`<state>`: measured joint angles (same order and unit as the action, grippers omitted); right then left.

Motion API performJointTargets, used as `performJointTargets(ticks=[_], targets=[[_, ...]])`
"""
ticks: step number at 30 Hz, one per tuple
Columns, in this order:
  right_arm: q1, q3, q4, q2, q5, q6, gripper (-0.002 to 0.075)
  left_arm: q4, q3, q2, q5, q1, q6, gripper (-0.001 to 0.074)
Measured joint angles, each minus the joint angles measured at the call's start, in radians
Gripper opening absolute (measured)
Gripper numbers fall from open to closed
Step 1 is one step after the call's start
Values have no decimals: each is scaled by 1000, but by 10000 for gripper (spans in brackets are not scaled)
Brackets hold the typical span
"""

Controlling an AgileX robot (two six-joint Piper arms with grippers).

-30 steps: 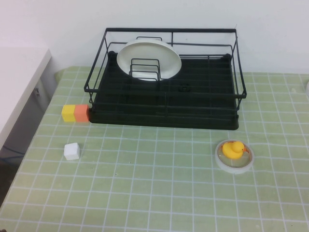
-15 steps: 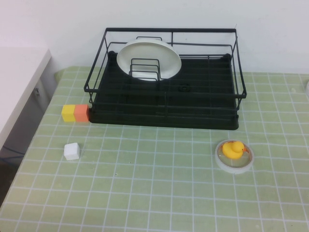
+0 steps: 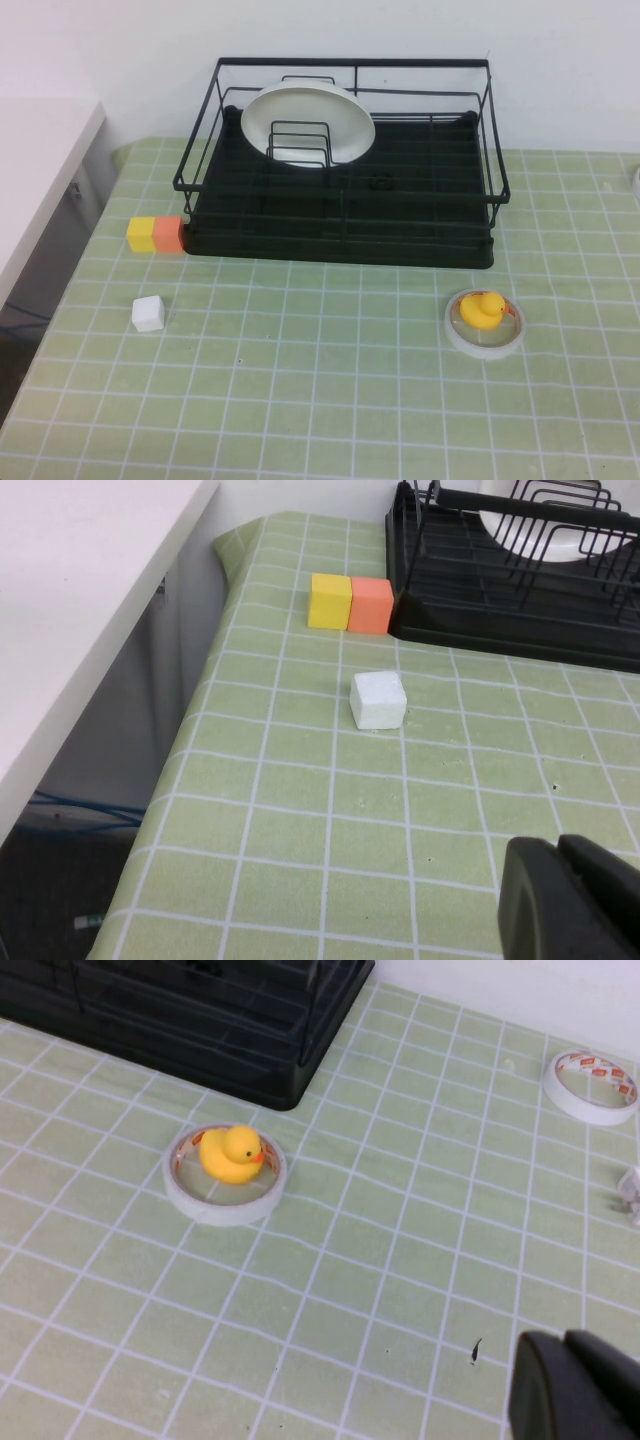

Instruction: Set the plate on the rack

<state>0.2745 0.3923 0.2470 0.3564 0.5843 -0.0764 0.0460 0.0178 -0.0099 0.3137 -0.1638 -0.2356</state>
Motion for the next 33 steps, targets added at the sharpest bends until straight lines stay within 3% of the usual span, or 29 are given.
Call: performJointTargets(ticks=[17,28,33], targets=[[-16,0,-1,-59,4,0,-1,0,0,0,0,0,0,-1],[-270,-4,-5,-204,6,-2,-1,0,0,0,0,0,0,-1],[-411,-95,-81,-254,-108,-6,-1,-2,0,0,2,0,5,-1]])
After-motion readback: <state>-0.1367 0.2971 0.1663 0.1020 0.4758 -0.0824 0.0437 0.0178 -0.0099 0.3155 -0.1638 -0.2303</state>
